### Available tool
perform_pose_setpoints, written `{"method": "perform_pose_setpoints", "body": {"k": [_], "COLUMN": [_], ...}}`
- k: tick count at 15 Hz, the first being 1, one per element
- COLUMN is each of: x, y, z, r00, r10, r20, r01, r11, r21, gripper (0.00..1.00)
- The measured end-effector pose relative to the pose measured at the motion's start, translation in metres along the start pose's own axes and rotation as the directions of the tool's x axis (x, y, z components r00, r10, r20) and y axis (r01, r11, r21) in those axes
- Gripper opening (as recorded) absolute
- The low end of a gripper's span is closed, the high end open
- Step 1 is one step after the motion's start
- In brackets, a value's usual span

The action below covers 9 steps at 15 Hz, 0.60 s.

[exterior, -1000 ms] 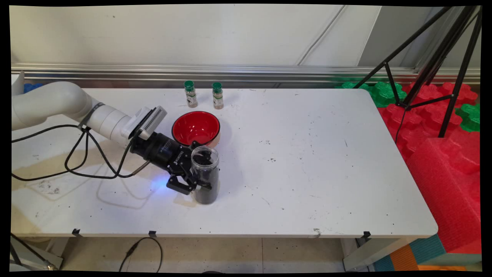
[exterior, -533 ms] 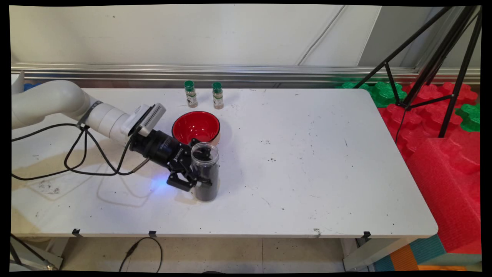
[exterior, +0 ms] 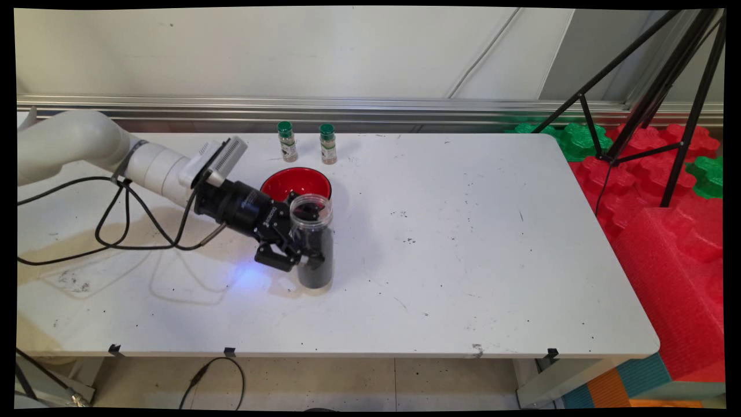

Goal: Pour the black seasoning powder in the red bowl

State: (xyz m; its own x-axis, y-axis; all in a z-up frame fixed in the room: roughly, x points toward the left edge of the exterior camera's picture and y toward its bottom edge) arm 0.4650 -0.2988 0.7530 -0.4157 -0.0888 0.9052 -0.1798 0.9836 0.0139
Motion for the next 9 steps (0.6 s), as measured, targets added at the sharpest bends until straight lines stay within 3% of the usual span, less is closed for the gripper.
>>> {"method": "perform_pose_setpoints", "body": {"k": [9], "x": [0.034], "y": [-0.011], "z": [-0.015], "r00": [0.999], "r10": [-0.007], "r20": [-0.047], "r01": [0.011], "r11": [0.997], "r21": [0.082], "gripper": [0.00]}}
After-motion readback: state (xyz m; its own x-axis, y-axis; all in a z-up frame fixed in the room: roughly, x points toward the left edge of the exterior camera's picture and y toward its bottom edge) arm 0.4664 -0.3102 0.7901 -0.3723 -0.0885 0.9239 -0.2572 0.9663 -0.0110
